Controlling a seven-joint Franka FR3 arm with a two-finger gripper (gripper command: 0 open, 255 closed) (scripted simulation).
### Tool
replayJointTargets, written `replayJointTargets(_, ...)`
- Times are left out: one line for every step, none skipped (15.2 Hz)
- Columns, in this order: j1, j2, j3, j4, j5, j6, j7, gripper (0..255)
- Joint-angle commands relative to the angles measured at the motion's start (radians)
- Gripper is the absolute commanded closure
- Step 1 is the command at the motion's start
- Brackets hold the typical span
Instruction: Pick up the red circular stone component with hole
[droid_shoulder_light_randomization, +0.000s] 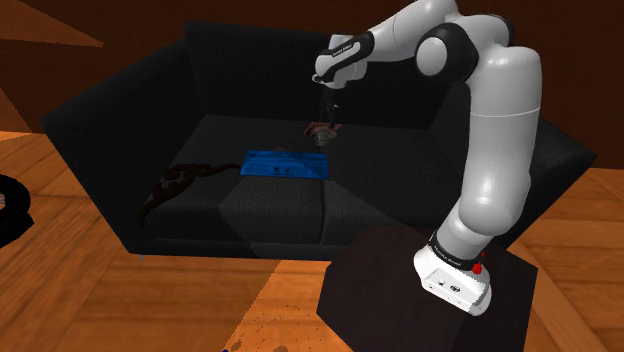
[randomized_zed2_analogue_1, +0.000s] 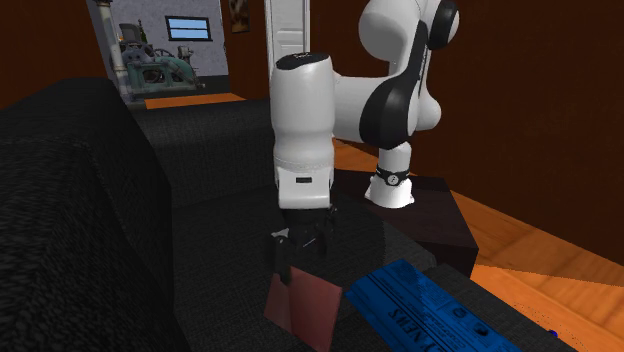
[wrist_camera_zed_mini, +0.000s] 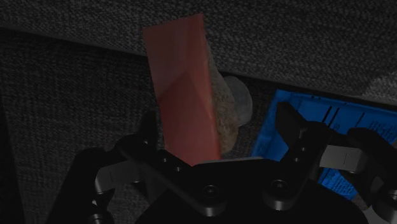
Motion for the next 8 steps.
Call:
replayJointTargets(-0.005,0.02,0.005,0.003,0.009,0.017,-0.01,0)
replayJointTargets(-0.006,0.027,0.006,-0.002,0.012,0.028,-0.012,0)
replayJointTargets(-0.007,0.033,0.008,-0.006,0.015,0.039,-0.014,0)
replayJointTargets(-0.008,0.04,0.009,-0.01,0.018,0.049,-0.017,0)
replayJointTargets(-0.009,0.047,0.011,-0.014,0.021,0.06,-0.019,0)
replayJointTargets(-0.009,0.051,0.012,-0.016,0.022,0.066,-0.02,0)
replayJointTargets(-0.009,0.051,0.012,-0.016,0.022,0.066,-0.02,0)
replayJointTargets(-0.009,0.05,0.012,-0.017,0.022,0.066,-0.02,255)
